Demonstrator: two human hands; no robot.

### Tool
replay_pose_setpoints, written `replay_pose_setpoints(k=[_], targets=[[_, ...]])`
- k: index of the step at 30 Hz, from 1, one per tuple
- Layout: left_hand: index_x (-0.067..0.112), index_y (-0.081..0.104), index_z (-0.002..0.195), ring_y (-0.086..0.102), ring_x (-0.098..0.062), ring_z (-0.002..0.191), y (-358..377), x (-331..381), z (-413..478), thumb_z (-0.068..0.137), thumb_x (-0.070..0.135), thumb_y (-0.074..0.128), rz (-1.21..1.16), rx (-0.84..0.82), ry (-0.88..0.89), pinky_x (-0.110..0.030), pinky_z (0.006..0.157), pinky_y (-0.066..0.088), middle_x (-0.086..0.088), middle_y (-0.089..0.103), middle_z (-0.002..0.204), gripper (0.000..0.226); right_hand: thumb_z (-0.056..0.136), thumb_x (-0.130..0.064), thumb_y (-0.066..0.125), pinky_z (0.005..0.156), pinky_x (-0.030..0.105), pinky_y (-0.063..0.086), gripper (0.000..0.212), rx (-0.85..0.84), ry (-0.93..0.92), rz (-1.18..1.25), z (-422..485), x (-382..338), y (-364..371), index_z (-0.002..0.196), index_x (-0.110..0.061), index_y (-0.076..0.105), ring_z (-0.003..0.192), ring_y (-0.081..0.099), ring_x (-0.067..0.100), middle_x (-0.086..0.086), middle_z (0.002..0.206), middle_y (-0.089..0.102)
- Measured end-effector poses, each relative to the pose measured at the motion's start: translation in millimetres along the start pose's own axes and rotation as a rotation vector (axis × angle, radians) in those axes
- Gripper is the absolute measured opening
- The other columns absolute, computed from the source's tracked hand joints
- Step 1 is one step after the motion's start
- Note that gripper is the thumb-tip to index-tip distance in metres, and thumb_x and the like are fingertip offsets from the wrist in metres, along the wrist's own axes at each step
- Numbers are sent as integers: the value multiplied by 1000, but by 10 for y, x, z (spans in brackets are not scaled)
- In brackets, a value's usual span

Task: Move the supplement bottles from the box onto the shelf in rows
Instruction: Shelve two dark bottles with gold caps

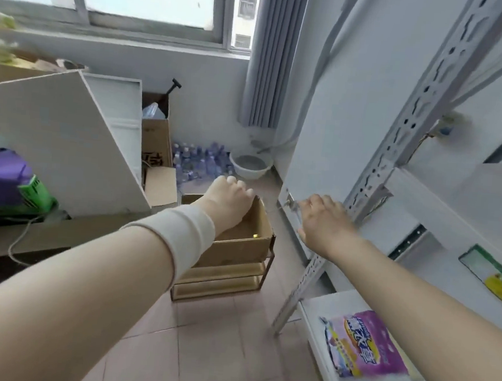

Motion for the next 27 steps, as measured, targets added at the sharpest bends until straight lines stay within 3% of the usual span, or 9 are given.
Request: replay_pose_setpoints(k=[14, 21, 27], targets=[[11, 49, 116, 54, -26, 104, 1897, -373, 1679, 94, 22, 47, -243, -391, -76, -31, 77, 39, -9, 57, 115, 24, 94, -34, 45, 100, 36, 38, 41, -338, -234, 80, 2300, -47, 1571, 126, -9, 41, 121, 43, 29, 14, 131, 45], [10, 47, 122, 53, -28, 110, 2951, -486, 2470, 94, 19, 47, -463, -515, -103, -34, 84, 42, -11, 56, 120, 29, 95, -35, 43, 98, 34, 39, 43, -488, -224, 137, 3187, -216, 2394, 131, -12, 38, 121, 43, 27, 11, 133, 45], [14, 43, 130, 52, -29, 115, 3996, -265, 2876, 93, 30, 50, -714, -778, -168, -36, 90, 46, -11, 53, 127, 41, 95, -31, 42, 98, 33, 39, 42, -658, -125, 248, 3802, -435, 3244, 132, -10, 37, 120, 44, 26, 11, 132, 45]])
Point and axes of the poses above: each hand's wrist, its own z-axis towards the middle knuckle, its own y-axis out of the palm, x = y × z, the point moved 2 cm from there along z, towards the middle knuckle
